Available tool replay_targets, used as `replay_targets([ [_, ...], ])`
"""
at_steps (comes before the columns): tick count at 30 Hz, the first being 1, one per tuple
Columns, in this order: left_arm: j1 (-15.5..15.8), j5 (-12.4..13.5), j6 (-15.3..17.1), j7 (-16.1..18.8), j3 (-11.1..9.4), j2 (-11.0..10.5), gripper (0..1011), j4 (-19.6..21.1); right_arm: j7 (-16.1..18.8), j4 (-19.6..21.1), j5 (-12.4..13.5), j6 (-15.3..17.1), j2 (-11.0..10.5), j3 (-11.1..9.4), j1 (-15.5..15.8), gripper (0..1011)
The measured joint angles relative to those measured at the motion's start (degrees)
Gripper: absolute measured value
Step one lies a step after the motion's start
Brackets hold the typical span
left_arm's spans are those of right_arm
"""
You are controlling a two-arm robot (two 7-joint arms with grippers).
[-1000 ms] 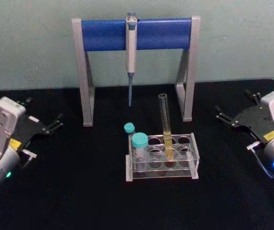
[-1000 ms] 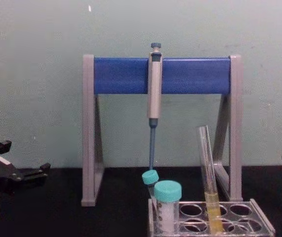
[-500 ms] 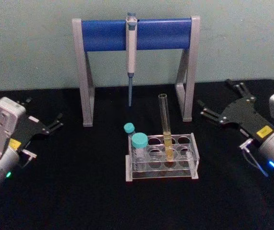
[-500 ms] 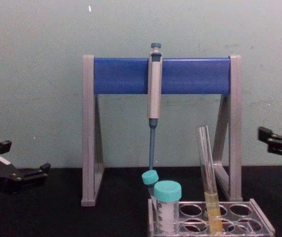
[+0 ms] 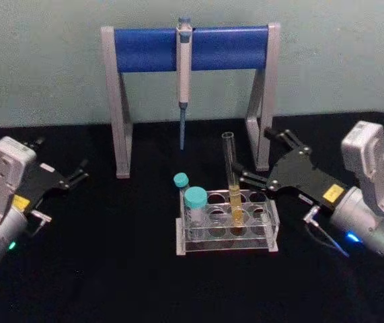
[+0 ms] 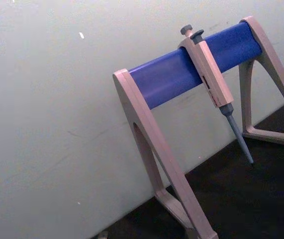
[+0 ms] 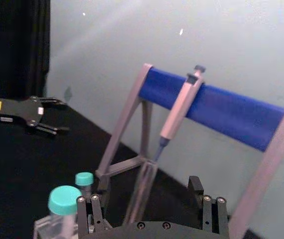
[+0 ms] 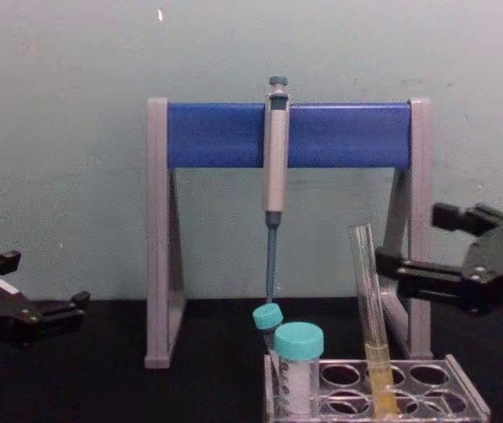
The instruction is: Pick up the test tube from the test tube rack, shake it, then place it back into the test tube rack.
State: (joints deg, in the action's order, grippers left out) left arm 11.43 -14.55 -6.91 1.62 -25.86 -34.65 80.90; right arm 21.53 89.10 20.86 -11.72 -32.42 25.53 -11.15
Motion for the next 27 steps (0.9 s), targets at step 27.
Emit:
replay_targets([
  [27,0.0,0.0,0.0,0.0,0.0,0.0,1002,0.0,2.9,-4.6,3.4,16.5,7.1,-0.8,-4.8,1000],
])
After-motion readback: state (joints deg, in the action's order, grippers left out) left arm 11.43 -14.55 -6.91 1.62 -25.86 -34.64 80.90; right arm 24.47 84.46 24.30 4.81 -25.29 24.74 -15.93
